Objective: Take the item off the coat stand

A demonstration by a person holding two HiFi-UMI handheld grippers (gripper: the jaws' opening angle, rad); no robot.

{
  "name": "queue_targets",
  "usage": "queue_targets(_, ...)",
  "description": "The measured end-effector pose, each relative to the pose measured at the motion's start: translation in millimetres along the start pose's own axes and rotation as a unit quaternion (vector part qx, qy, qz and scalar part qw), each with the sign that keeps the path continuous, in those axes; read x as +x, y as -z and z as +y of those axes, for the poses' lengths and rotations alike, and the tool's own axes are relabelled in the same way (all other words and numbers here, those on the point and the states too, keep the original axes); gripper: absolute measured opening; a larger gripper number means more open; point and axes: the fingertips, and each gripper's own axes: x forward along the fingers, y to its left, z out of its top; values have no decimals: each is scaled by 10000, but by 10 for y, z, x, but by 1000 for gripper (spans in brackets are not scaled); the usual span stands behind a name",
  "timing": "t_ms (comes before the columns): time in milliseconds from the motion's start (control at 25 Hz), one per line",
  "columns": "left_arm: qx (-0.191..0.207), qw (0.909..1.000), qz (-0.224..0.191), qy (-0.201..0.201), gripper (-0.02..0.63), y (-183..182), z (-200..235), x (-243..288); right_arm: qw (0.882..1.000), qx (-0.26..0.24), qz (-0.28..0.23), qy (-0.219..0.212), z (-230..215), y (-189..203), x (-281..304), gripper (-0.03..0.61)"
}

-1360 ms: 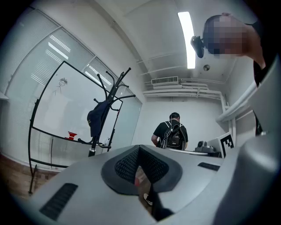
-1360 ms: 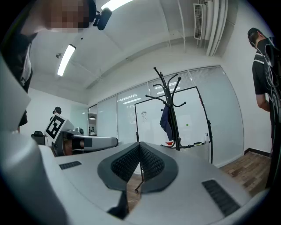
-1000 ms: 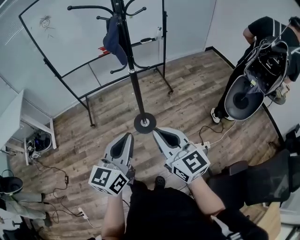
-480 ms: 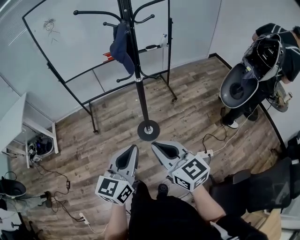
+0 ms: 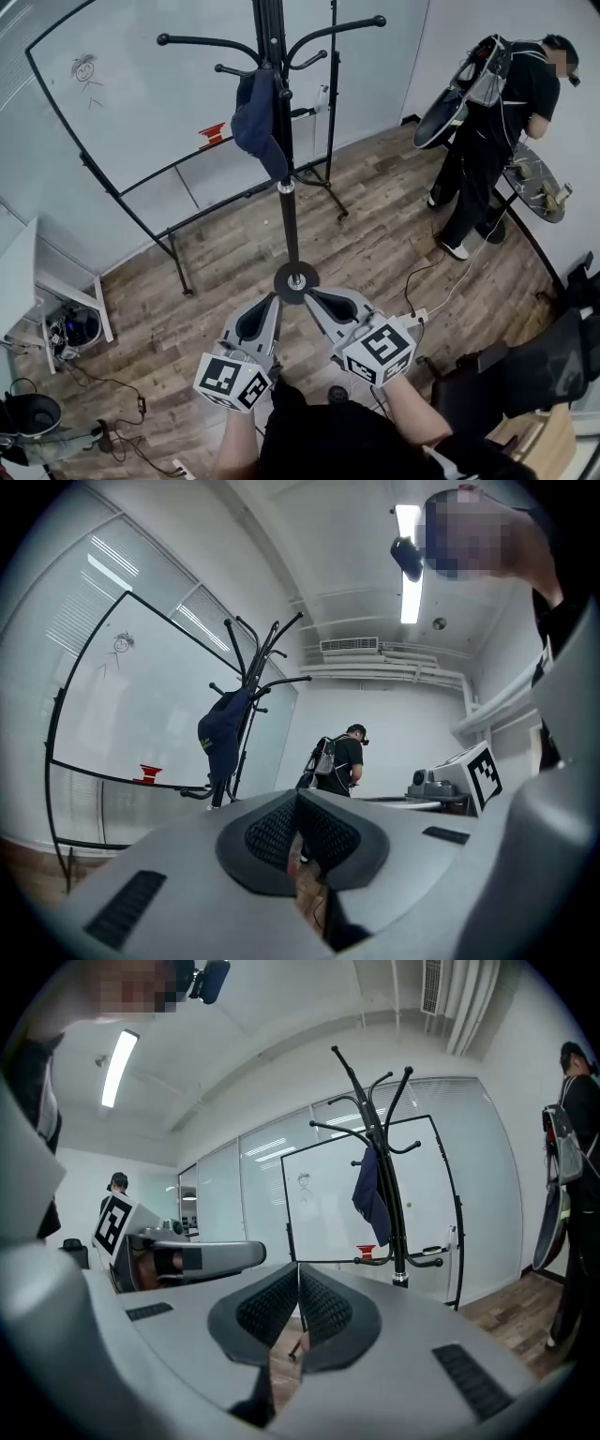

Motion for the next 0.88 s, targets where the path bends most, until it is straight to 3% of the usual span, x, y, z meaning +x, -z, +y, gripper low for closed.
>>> queue_targets(480,132,9969,66,779,14,-285,810,141,9968,-179,-365,683,-212,-352,913,32)
queue_targets(880,15,9970,145,756,14,-377,1230,345,9947,-178,-282,970,-589,-590,1266,32)
